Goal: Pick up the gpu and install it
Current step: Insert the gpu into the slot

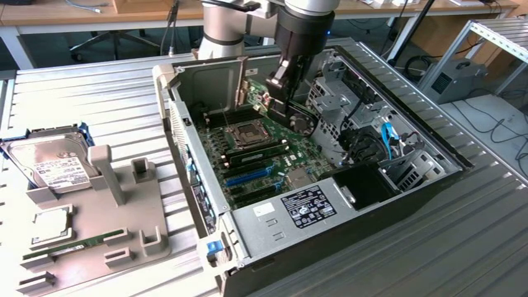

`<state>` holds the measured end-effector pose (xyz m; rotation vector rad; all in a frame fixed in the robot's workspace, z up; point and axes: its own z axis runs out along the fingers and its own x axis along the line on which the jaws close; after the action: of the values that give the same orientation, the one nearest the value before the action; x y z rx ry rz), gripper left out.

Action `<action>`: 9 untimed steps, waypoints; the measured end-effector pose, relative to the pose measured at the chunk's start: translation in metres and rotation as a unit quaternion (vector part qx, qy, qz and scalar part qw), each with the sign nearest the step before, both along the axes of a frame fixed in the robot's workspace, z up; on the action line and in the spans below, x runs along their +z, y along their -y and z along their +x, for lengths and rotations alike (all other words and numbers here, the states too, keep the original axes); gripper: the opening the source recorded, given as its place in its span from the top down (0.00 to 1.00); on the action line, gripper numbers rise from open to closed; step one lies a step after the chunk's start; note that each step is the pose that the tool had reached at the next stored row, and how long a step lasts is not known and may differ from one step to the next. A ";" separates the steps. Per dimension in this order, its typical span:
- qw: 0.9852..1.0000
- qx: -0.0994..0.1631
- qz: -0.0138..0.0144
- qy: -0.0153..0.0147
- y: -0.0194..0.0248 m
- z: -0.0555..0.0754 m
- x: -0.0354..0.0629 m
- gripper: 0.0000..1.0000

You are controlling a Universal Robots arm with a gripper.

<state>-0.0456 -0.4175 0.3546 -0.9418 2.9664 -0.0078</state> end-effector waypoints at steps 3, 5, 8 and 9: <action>1.000 0.014 0.000 0.000 0.0000 0.000 0.0000 0.74; 1.000 0.018 0.000 0.000 0.0000 0.000 0.0000 0.74; 1.000 0.025 0.000 0.000 0.0000 0.000 0.0000 0.74; 1.000 0.027 0.000 0.000 0.0000 0.000 0.0000 0.74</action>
<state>-0.0456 -0.4175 0.3546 -1.0218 2.9397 -0.0065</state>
